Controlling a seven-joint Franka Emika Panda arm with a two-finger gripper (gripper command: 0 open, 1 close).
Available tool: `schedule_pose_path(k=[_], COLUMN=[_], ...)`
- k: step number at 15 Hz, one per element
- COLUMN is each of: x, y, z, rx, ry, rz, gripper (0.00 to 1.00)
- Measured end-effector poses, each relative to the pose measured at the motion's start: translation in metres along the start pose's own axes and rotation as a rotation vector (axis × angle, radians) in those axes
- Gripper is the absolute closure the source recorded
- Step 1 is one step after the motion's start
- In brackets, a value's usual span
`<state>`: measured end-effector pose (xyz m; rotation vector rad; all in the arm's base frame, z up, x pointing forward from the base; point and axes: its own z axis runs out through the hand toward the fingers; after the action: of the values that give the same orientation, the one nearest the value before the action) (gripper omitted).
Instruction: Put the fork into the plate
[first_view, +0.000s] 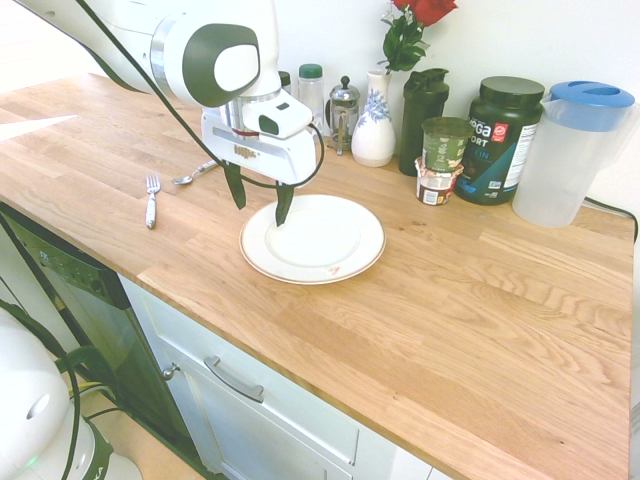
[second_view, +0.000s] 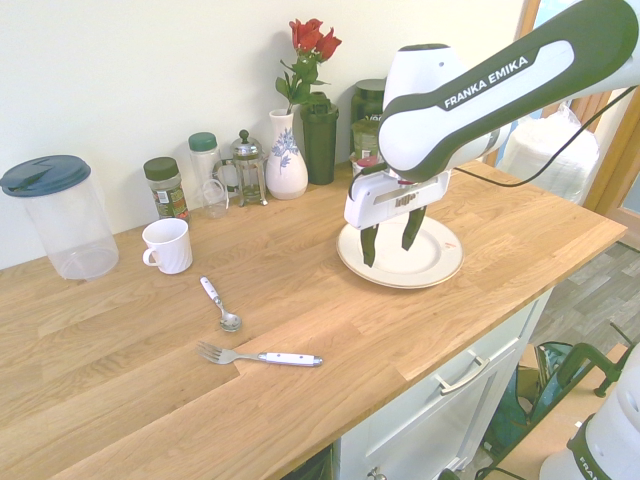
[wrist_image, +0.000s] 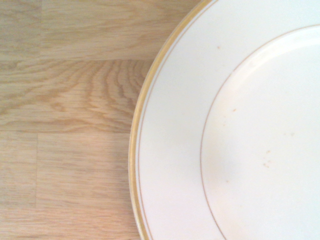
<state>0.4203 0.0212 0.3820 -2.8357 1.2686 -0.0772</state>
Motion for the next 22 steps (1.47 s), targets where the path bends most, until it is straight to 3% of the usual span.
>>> schedule_pose_path(k=[4, 12, 17, 22], x=[-0.005, -0.080, -0.129, -0.177], y=[-0.007, -0.083, -0.137, -0.152], z=[-0.002, -0.020, -0.003, 0.003], rx=[0.024, 0.112, 0.101, 0.079], ry=[-0.004, -0.049, -0.105, -0.146], rz=[-0.020, -0.190, -0.309, -0.395], gripper=[0.00, 0.00, 0.00, 0.00])
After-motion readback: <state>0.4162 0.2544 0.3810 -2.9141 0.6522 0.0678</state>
